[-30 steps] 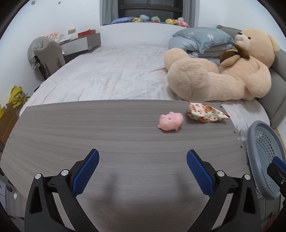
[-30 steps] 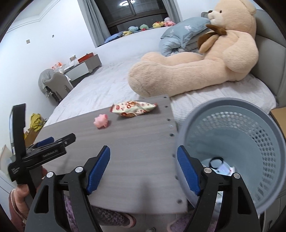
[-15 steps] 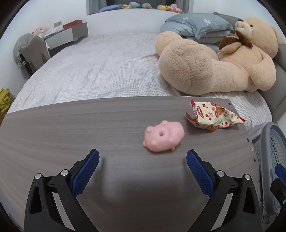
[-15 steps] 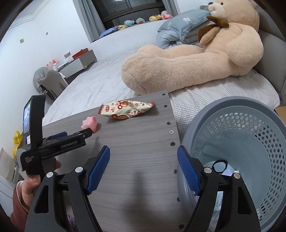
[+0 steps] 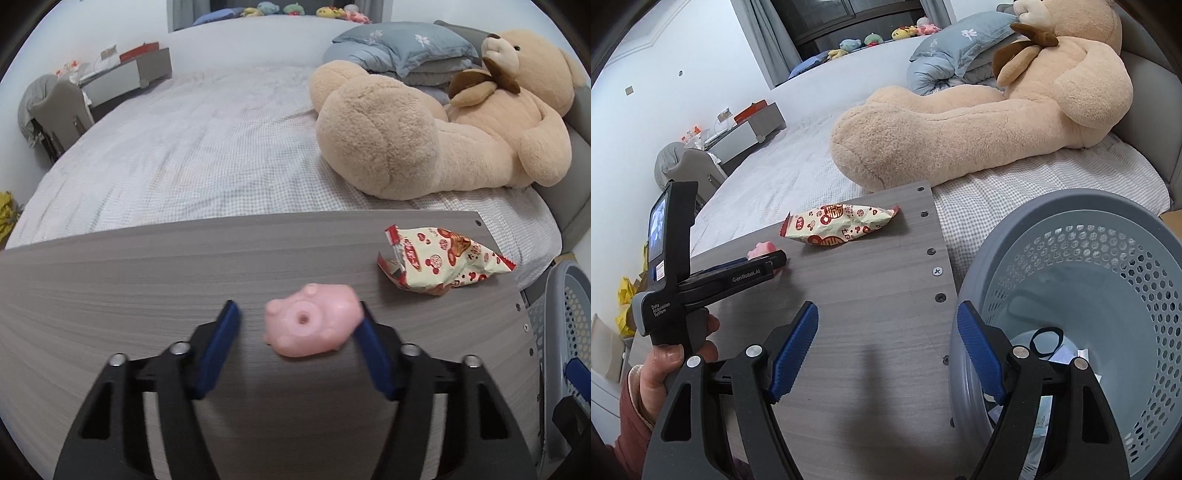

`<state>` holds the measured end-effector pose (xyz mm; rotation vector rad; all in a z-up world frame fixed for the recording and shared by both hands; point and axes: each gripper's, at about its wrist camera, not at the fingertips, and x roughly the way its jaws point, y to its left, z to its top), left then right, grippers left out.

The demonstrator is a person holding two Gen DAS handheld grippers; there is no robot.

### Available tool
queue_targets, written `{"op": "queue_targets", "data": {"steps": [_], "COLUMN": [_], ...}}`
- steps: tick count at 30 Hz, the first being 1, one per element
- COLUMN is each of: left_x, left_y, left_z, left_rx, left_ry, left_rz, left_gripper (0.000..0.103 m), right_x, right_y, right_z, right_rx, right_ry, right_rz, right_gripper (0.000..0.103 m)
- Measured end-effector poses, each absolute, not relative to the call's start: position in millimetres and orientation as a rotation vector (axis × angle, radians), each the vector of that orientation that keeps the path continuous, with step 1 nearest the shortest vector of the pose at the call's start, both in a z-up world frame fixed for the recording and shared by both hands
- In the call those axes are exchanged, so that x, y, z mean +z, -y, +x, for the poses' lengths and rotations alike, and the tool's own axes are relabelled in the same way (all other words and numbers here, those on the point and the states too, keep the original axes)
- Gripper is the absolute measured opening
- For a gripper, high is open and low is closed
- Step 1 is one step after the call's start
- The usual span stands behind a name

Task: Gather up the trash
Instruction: 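Grasp the pink pig toy with the left gripper while the right gripper approaches the snack wrapper, then grasp the red-and-white snack wrapper with the right gripper while the left gripper holds the pig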

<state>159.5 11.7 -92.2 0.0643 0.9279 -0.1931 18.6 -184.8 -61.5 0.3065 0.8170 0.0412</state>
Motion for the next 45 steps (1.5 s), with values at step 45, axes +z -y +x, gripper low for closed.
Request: {"op": "queue_targets", "data": {"steps": [45], "left_x": [-69.1], "left_y": [-60.0], "left_z": [117.8], "left_rx": [-0.057], "left_ry": [-0.887], "left_rz": [0.019], "left_gripper": [0.046], "right_x": [-83.5], "right_y": [129.3], "right_z": [189.6], "right_rx": [0.520], "right_ry": [-1.031], "right_rz": [-0.369], "right_gripper": [0.074]}}
